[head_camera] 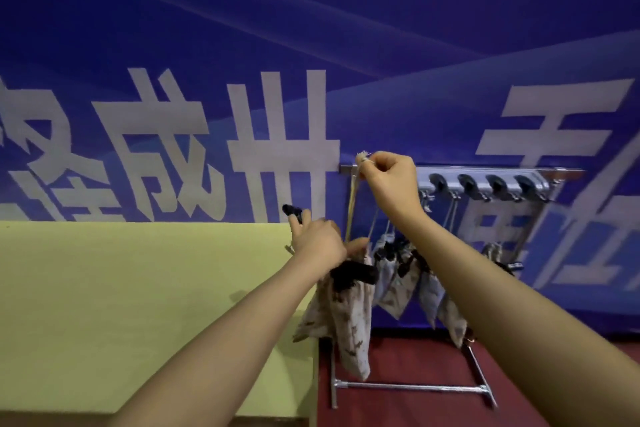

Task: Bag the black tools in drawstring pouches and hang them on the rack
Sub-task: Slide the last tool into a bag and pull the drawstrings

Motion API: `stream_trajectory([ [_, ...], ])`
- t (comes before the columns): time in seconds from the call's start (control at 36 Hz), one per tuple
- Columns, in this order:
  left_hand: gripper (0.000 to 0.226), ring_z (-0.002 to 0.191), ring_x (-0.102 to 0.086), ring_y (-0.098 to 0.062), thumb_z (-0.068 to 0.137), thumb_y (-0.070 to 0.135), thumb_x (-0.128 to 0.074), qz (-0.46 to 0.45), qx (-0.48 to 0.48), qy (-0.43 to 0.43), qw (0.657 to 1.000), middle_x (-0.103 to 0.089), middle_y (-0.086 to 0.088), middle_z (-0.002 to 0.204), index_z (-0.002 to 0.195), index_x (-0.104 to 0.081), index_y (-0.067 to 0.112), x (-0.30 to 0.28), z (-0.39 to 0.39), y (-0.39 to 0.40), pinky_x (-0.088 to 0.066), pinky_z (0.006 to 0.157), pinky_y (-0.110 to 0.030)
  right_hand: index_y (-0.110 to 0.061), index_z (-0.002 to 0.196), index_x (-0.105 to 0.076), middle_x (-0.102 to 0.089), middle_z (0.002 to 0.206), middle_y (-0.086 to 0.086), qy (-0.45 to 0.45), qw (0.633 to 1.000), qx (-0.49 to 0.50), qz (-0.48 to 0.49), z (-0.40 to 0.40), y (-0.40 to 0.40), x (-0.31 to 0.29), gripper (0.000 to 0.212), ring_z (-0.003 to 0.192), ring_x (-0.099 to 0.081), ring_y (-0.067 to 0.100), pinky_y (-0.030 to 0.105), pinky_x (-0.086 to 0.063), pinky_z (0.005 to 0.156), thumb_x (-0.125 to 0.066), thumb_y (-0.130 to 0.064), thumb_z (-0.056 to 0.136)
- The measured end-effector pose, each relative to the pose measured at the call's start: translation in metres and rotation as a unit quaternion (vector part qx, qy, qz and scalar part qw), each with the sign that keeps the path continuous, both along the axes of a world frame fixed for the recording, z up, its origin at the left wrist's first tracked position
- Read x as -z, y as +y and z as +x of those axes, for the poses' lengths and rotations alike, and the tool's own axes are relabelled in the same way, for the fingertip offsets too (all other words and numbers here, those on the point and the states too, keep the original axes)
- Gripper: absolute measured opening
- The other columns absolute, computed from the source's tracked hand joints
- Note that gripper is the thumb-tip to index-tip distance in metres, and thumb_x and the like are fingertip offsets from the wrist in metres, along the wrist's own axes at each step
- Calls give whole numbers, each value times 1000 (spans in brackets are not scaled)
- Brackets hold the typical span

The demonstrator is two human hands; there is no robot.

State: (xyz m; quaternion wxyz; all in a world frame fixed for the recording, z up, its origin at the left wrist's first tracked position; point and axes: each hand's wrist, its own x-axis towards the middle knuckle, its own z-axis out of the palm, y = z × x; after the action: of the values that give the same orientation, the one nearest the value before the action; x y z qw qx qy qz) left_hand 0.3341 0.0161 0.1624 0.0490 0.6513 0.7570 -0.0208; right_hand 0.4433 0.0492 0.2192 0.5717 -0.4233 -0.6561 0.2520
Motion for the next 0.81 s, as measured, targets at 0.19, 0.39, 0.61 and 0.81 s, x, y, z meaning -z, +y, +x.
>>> stream_trajectory([
  [0.19,64,116,-45,-26,86,71,-34,46,89,-63,993,-66,-6,98,85,-68,17,19,56,-8,-24,101,-44,0,51,-53,-36,33,-7,-27,996,14,-80,64,-14,51,43,38,-34,5,22,-42,59,-60,-15,90],
  [0.39,34,101,-57,-27,93,48,-46,-1,143,-204,968,-68,-4,86,81,-64,21,42,104,4,-29,89,-40,7,53,-49,-40,46,11,-82,986,48,-141,121,-18,90,47,46,-37,16,21,-32,47,-63,-19,89],
  [0.61,27,90,-63,-35,91,32,-58,-34,175,-327,928,-68,-16,83,69,-61,17,70,145,37,-44,73,-36,-16,45,-30,-25,42,-1,-149,970,100,-163,172,-3,113,53,45,-22,13,25,-21,47,-61,-9,87],
  [0.81,30,92,-61,-39,88,24,-60,-65,223,-347,909,-67,-22,83,60,-55,17,85,189,66,-30,66,-31,-18,42,-31,-28,42,0,-172,954,156,-191,218,12,125,48,47,-28,18,31,-27,51,-59,-9,80],
])
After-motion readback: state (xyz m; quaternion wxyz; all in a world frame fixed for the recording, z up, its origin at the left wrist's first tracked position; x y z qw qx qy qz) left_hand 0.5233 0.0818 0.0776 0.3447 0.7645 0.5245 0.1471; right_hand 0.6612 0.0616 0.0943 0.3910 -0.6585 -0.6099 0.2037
